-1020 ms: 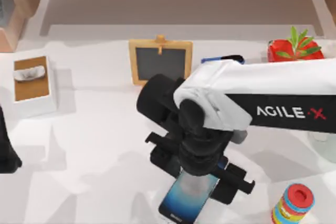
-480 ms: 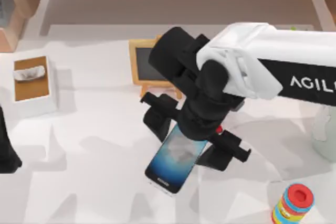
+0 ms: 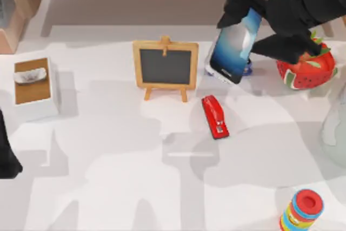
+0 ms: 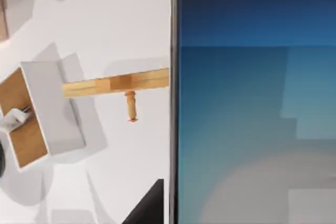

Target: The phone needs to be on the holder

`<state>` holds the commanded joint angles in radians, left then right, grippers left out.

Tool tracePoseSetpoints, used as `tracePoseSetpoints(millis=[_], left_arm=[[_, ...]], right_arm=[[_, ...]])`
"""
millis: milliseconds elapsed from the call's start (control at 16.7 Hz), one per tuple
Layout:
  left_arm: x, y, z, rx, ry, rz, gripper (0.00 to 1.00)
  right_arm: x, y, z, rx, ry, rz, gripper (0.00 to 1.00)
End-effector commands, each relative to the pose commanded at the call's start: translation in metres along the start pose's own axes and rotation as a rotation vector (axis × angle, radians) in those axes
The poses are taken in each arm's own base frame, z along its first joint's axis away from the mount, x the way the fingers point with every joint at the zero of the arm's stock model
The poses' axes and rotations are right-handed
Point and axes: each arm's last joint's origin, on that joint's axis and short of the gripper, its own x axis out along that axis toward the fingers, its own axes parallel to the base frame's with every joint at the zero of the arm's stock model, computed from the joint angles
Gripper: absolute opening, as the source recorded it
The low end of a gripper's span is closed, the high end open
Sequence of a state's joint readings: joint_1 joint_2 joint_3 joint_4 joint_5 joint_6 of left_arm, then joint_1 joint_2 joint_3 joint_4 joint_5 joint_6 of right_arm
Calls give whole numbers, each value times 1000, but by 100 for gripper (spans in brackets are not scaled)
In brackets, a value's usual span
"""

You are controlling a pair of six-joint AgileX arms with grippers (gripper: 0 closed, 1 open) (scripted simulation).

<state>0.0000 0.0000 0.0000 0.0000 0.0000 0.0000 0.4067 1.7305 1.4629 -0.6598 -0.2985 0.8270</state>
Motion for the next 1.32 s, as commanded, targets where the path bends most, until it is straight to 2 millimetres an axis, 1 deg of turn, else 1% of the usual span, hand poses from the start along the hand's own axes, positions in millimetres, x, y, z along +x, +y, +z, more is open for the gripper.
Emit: tracePoseSetpoints(millis=[120,300,480,600,720,840,1020,1140,1320], left_arm=[[0,0,0,0,0,0,100],[0,0,0,0,0,0,100],[0,0,0,0,0,0,100],[0,0,0,0,0,0,100],[0,0,0,0,0,0,100],[0,0,0,0,0,0,100],[0,0,0,0,0,0,100],[0,0,0,0,0,0,100],[0,0,0,0,0,0,100]], right_arm=[[-30,-27,33,-106,-103,36,0],[-76,-79,73,-266,-258,17,0],[-122,-141,96,-404,-381,-62,0],[-152,-185,102,-481,-439,-127,0],[-178,-229,100,-546,-477,-185,0],[-199,-271,91,-599,-504,-227,0],[-221,-326,70,-658,-540,-251,0],[-228,-356,54,-687,-567,-248,0],[-232,-386,36,-711,-604,-231,0]])
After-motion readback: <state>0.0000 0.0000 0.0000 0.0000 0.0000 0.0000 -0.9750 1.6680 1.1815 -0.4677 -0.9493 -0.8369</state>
